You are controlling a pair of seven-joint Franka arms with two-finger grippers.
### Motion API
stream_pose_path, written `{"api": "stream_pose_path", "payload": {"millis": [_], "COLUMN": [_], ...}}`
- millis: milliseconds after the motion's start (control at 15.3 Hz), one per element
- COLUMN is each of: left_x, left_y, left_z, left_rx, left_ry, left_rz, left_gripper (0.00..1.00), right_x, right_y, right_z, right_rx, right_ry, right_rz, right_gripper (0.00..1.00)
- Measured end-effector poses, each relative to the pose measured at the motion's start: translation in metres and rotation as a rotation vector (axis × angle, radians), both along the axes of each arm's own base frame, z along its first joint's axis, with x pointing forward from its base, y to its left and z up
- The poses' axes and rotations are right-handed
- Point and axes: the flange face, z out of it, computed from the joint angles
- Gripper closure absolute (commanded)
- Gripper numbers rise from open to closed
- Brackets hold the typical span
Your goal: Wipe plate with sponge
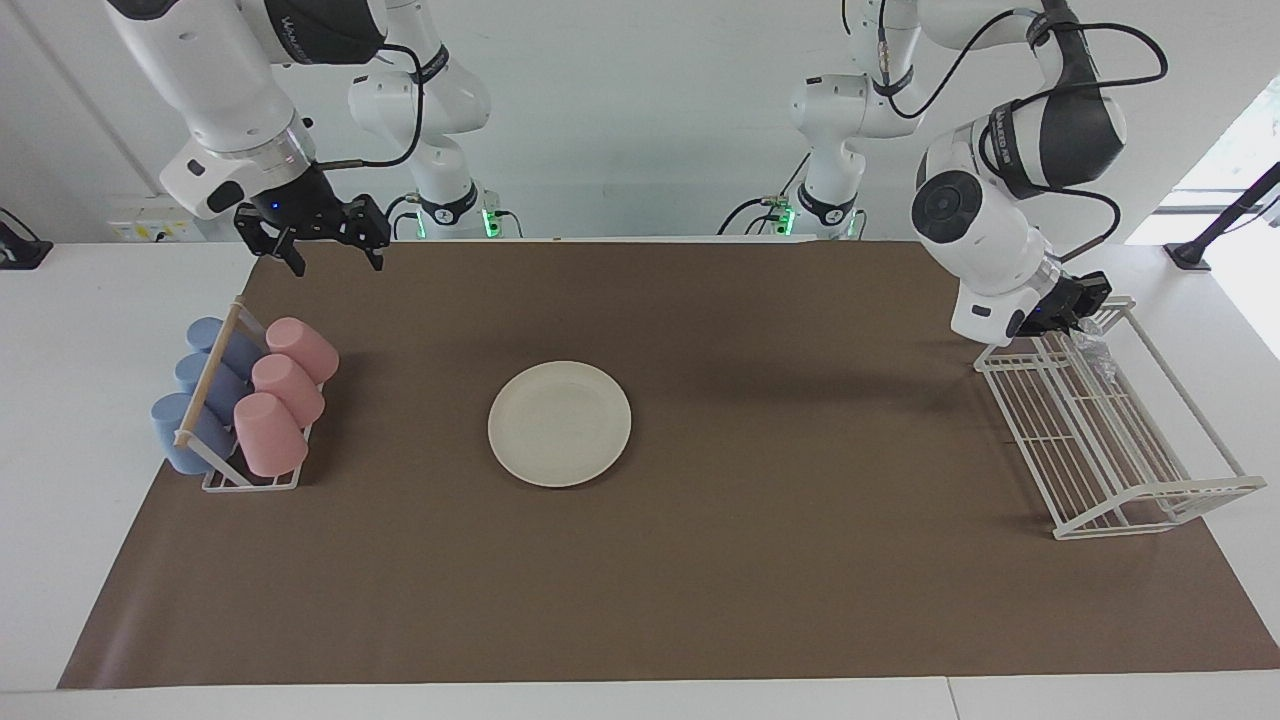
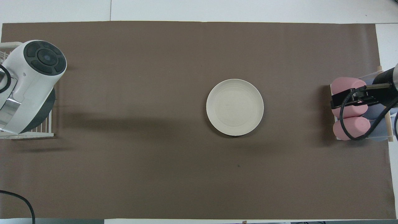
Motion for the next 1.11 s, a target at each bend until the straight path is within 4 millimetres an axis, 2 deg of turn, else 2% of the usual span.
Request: {"api": "stream_pose_path", "payload": {"millis": [131,262,590,917,983,1048,1114], "left_x": [0.003,0.004,-0.001,-0.003,-0.002,-0.002,-0.002], "left_y": [0.017,0.025,0.024,0.021,0.021,0.021,0.02], "left_z": [-0.011,-0.024,-0.057,-0.069,-0.069,-0.069,-0.069], "left_rx": [0.016,0.045,0.056,0.039,0.037,0.035,0.034], "left_ry": [0.022,0.047,0.037,-0.015,-0.02,-0.022,-0.025], "left_rz": [0.001,-0.002,0.028,0.038,0.037,0.036,0.037], "left_gripper": [1.0,1.0,1.0,1.0,0.91,0.77,0.53], "right_x": [0.002,0.003,0.004,0.01,0.01,0.01,0.01], "right_y": [-0.002,-0.01,-0.017,-0.017,-0.017,-0.017,-0.017], "right_z": [0.001,0.001,0.003,0.007,0.007,0.007,0.008], "right_rx": [0.001,0.001,0.001,0.002,0.002,0.002,0.002], "right_ry": [-0.019,-0.02,-0.034,-0.084,-0.084,-0.084,-0.085], "right_rz": [-0.004,-0.019,-0.032,-0.032,-0.032,-0.032,-0.032], "right_gripper": [0.0,0.0,0.0,0.0,0.0,0.0,0.0]}}
